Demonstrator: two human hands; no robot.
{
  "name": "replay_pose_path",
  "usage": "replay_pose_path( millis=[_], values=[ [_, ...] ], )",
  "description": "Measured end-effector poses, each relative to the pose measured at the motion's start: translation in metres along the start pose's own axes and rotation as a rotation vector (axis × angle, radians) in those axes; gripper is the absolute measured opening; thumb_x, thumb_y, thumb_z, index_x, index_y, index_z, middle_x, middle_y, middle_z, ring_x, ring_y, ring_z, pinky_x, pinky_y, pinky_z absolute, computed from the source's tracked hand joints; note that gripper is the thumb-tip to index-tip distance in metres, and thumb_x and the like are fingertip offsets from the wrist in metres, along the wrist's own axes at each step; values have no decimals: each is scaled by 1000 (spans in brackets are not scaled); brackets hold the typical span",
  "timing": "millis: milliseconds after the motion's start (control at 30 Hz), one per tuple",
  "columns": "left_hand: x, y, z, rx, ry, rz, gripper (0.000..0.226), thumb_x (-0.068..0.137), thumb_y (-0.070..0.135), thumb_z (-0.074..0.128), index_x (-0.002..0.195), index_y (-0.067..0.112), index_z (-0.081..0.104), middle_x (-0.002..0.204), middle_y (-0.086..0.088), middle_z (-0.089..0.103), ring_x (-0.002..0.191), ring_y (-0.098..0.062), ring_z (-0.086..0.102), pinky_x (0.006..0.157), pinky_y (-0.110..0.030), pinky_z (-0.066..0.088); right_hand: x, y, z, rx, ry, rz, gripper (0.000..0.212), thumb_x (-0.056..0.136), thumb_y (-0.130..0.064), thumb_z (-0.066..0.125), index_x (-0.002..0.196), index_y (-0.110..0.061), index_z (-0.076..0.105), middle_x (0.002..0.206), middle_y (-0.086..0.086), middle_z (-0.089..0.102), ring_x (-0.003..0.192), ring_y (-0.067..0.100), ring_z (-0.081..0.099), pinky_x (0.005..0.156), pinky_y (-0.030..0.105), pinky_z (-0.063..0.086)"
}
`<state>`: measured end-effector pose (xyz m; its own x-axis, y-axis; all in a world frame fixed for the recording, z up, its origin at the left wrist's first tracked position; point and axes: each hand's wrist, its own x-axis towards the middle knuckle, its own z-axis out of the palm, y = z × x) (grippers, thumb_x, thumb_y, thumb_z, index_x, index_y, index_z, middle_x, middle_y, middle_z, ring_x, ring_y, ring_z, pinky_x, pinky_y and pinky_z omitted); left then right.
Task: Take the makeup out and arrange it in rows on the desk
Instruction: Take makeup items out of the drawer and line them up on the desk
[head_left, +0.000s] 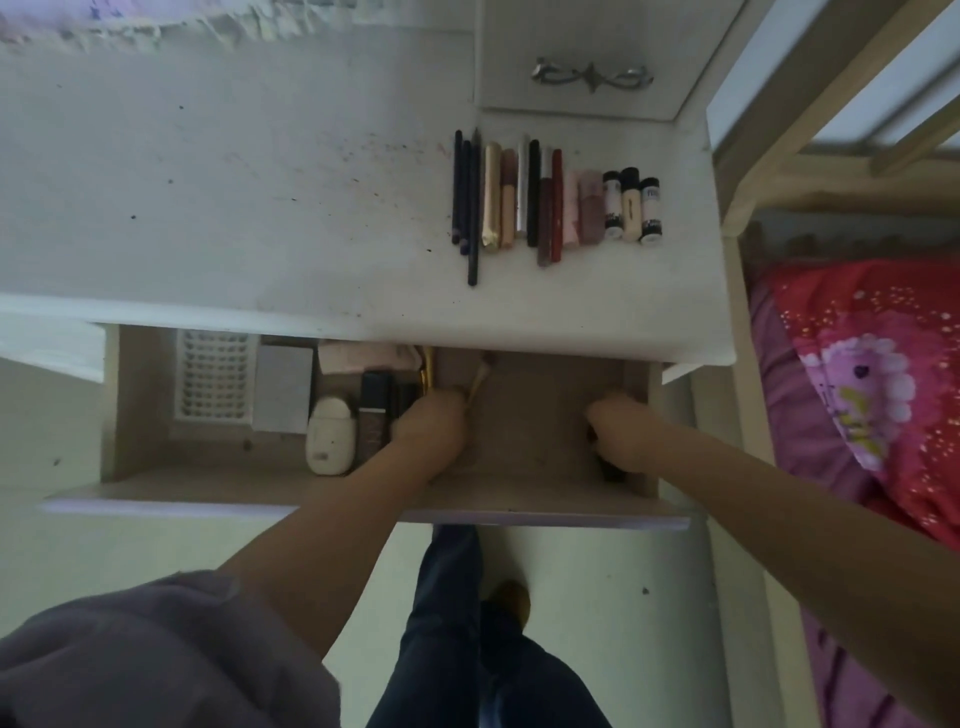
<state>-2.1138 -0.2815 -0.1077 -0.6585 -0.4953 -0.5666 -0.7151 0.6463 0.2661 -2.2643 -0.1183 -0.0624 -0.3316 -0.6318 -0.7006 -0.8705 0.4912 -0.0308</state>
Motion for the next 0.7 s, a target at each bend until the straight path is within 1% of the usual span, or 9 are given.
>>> replay_pose_path(
  millis=[67, 133, 233, 300, 333, 433, 500, 600, 700],
  values=[
    [-15, -1, -5, 30, 0, 108, 19, 95, 21, 42, 110, 14, 52, 91, -8, 62, 78, -26, 61, 71, -43, 56, -8, 2, 1, 148, -38, -75, 17, 92, -12, 53, 104, -2, 61, 113, 16, 61, 104, 29, 57, 81, 28, 42],
    [-34, -9, -15, 27, 5, 228, 19, 96, 27, 43, 110, 17, 50, 89, -5, 62, 74, -21, 60, 65, -33, 52, -22, 4, 3, 238, -10, -146, 22, 92, -21, 56, 108, -7, 61, 115, 11, 63, 104, 24, 57, 80, 25, 39],
    [-57, -24, -47, -43, 64, 367, 17, 97, 33, 42, 105, 20, 49, 76, 9, 54, 61, -9, 53, 51, -19, 37, -45, 11, -18, 455, 209, -176, 28, 95, -27, 53, 120, -16, 60, 112, -4, 62, 98, 9, 57, 76, 11, 35],
    [-66, -26, -80, -178, 214, 380, 14, 95, 34, 42, 99, 23, 49, 67, 12, 51, 54, -3, 51, 47, -14, 35, -61, 21, -52, 680, 386, -155, 24, 96, -26, 50, 118, -26, 60, 97, -16, 60, 79, -8, 55, 70, 4, 38],
    [-68, -24, -99, -292, 312, 378, 11, 94, 34, 42, 95, 25, 48, 63, 10, 50, 52, -2, 52, 45, -14, 38, -67, 29, -73, 766, 464, -149, 22, 96, -24, 48, 115, -29, 59, 88, -18, 60, 70, -10, 55, 65, 3, 41],
    [-47, -16, -154, -464, 530, 295, 11, 95, 30, 43, 84, 26, 44, 60, 6, 50, 49, -2, 53, 44, -12, 39, -70, 63, -131, 894, 641, -67, 24, 100, -20, 39, 115, -25, 58, 77, -4, 58, 61, 3, 54, 56, 15, 44],
    [-18, -10, -181, -399, 521, 183, 15, 97, 32, 43, 86, 21, 45, 66, 4, 54, 53, -7, 54, 48, -16, 37, -55, 87, -157, 914, 698, 19, 28, 101, -18, 35, 118, -15, 57, 86, 4, 57, 67, 4, 49, 56, 12, 43],
    [26, 1, -202, -270, 493, 69, 22, 97, 34, 42, 89, 15, 48, 69, 2, 53, 59, -13, 53, 49, -23, 34, -15, 112, -174, 827, 668, 132, 34, 102, -16, 32, 124, -3, 55, 105, 16, 55, 72, 10, 49, 52, 4, 39],
    [54, 17, -207, -221, 436, 35, 24, 97, 32, 42, 88, 11, 49, 68, 1, 50, 58, -13, 49, 49, -24, 33, 19, 116, -175, 760, 637, 188, 35, 102, -18, 32, 125, -3, 54, 118, 21, 57, 88, 20, 50, 67, 19, 39]
  ],
)
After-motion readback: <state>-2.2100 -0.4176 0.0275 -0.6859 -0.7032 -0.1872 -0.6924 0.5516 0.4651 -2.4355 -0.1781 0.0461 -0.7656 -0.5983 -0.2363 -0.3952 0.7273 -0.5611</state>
